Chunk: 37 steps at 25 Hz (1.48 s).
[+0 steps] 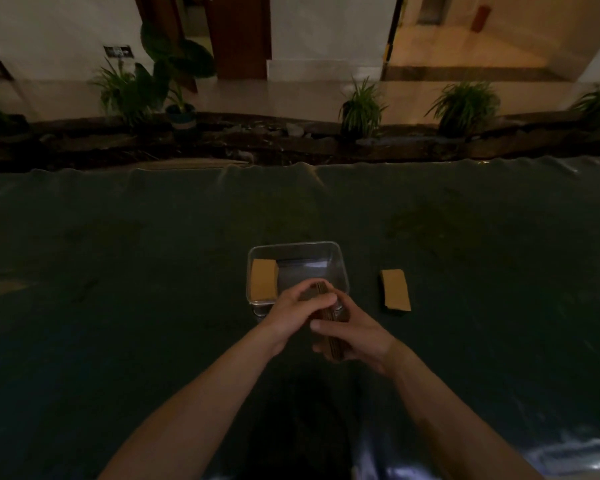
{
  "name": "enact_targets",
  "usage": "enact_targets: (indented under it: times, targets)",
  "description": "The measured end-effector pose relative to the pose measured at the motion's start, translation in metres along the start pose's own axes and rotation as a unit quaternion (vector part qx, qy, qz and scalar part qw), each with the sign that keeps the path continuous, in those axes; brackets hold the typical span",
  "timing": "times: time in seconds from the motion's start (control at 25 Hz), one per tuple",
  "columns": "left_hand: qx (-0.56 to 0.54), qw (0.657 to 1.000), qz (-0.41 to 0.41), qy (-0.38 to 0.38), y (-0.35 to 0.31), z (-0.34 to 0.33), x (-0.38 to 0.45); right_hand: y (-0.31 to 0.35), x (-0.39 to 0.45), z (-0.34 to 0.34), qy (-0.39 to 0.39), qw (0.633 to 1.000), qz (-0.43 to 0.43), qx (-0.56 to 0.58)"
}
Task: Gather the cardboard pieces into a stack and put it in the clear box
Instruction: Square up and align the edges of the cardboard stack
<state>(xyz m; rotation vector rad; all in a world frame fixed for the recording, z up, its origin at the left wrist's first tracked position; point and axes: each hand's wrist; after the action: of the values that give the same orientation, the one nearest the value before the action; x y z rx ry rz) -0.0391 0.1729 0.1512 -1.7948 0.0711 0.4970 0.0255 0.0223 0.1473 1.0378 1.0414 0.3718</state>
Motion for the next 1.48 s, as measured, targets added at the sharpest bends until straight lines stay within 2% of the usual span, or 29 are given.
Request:
enact_targets:
  times: [0.12,0.32,0.44,0.52,0.6,0.68,0.76,0.84,1.04,1.12,1.2,1.32,1.48]
  targets:
    - [0.022,0.999,-0.017,-0.023,-0.004,-0.009,0.013,-0.002,-0.003,0.016,0.023,0.999,-0.005,0.032]
    - [0.082,0.996,-0.025,0.016,-0.012,-0.035,0.042,-0.007,0.005,0.052,0.011,0.999,0.007,0.037]
    - [0.073,0.997,-0.033,-0.007,-0.014,-0.064,0.070,-0.010,0.011,0.084,-0.001,0.998,0.014,0.058]
    - [0.067,0.997,-0.027,-0.037,-0.016,-0.088,0.090,-0.007,0.013,0.108,-0.007,1.000,0.022,0.009]
    - [0.086,0.994,-0.025,-0.061,-0.018,-0.111,0.113,-0.006,0.018,0.135,-0.036,0.996,0.031,-0.078]
    - [0.118,0.990,-0.026,-0.076,-0.018,-0.136,0.138,-0.011,0.028,0.160,-0.099,0.984,0.043,-0.140]
    - [0.156,0.983,-0.021,-0.092,-0.017,-0.165,0.162,-0.023,0.038,0.186,-0.164,0.973,0.028,-0.158]
    - [0.197,0.974,-0.004,-0.113,-0.014,-0.194,0.186,-0.041,0.049,0.212,-0.186,0.971,0.008,-0.148]
    - [0.251,0.955,0.053,-0.151,0.005,-0.233,0.222,-0.071,0.062,0.253,-0.143,0.988,-0.039,-0.031]
    - [0.266,0.950,0.072,-0.144,0.015,-0.237,0.231,-0.076,0.065,0.262,-0.098,0.992,-0.077,0.034]
    - [0.271,0.950,0.086,-0.131,0.021,-0.238,0.241,-0.080,0.071,0.268,-0.077,0.992,-0.090,0.051]
    - [0.279,0.945,0.098,-0.139,0.027,-0.234,0.257,-0.085,0.085,0.270,-0.135,0.988,-0.071,-0.016]
    - [0.354,0.911,0.140,-0.157,0.040,-0.237,0.268,-0.102,0.096,0.262,-0.212,0.962,-0.124,-0.122]
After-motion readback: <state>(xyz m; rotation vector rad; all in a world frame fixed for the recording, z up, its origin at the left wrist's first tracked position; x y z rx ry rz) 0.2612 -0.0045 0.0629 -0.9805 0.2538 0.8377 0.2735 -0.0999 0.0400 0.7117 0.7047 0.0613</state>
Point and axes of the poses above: each hand's wrist, its own x-axis towards the middle knuckle, its own z-axis out of the back of the hand, y = z × x, and after that the axes turned 12 degrees about -x, right-handed
